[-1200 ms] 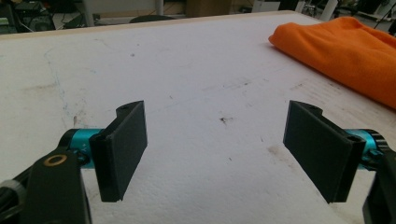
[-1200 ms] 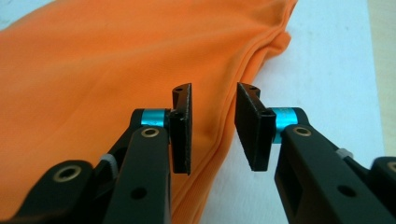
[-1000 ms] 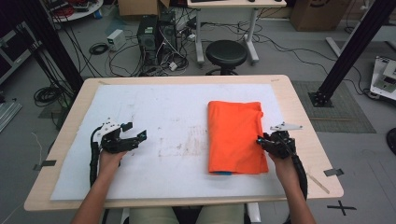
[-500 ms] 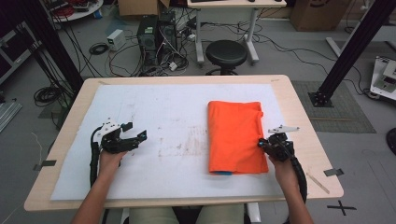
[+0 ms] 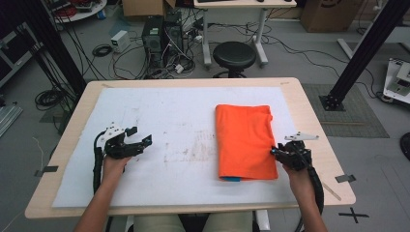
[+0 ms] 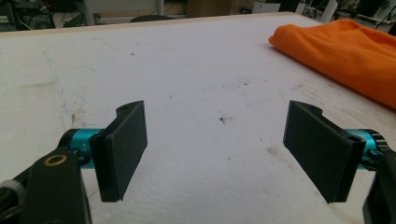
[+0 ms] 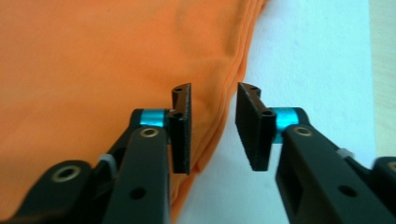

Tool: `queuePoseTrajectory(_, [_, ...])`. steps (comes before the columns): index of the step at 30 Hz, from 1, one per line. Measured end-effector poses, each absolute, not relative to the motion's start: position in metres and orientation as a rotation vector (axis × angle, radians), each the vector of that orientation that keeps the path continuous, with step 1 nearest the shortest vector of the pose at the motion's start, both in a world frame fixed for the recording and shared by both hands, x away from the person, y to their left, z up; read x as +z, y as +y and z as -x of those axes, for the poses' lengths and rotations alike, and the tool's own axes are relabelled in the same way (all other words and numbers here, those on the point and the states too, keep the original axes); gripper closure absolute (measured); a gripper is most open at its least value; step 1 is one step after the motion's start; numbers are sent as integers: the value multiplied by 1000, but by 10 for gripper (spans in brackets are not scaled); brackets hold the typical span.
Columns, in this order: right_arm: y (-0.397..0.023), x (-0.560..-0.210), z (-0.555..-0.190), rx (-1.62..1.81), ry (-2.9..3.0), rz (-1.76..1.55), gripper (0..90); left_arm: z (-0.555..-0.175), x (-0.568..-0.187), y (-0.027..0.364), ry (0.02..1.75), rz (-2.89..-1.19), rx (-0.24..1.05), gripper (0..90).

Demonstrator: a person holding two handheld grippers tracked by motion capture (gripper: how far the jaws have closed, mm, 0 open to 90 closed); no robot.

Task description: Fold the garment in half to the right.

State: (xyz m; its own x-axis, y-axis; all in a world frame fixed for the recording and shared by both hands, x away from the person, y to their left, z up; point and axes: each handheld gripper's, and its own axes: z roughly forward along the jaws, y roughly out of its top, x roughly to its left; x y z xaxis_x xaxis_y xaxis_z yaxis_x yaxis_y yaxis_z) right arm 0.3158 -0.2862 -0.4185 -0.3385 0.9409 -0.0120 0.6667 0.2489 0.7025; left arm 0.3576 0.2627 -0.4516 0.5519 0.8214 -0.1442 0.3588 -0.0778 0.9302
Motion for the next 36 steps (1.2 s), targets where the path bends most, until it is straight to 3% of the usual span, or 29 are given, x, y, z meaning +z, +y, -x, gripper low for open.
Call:
queuePoseTrajectory(5, [-284,-423,-298,826,2132,-1480,628,-357,-452,262,1002,-1676,519,218])
queuePoseTrajectory(9, [-281,-432,-294,793,2190,-1522,725,-357,-452,260,1001,-1680,519,218])
queuePoseTrajectory(12, [-281,-435,-294,839,2204,-1520,854,-357,-452,260,999,-1681,518,218])
queuePoseTrajectory(19, [-286,-424,-293,724,2150,-1489,866,-357,-452,260,1000,-1681,518,217])
queuePoseTrajectory(26, [-285,-427,-295,739,2112,-1505,548,-357,-452,259,999,-1683,520,218])
queuePoseTrajectory(33, [-278,-418,-300,842,2051,-1448,380,-357,-451,259,999,-1684,517,218])
queuePoseTrajectory(36, [-273,-421,-311,884,2035,-1425,401,-357,-451,258,997,-1682,516,218])
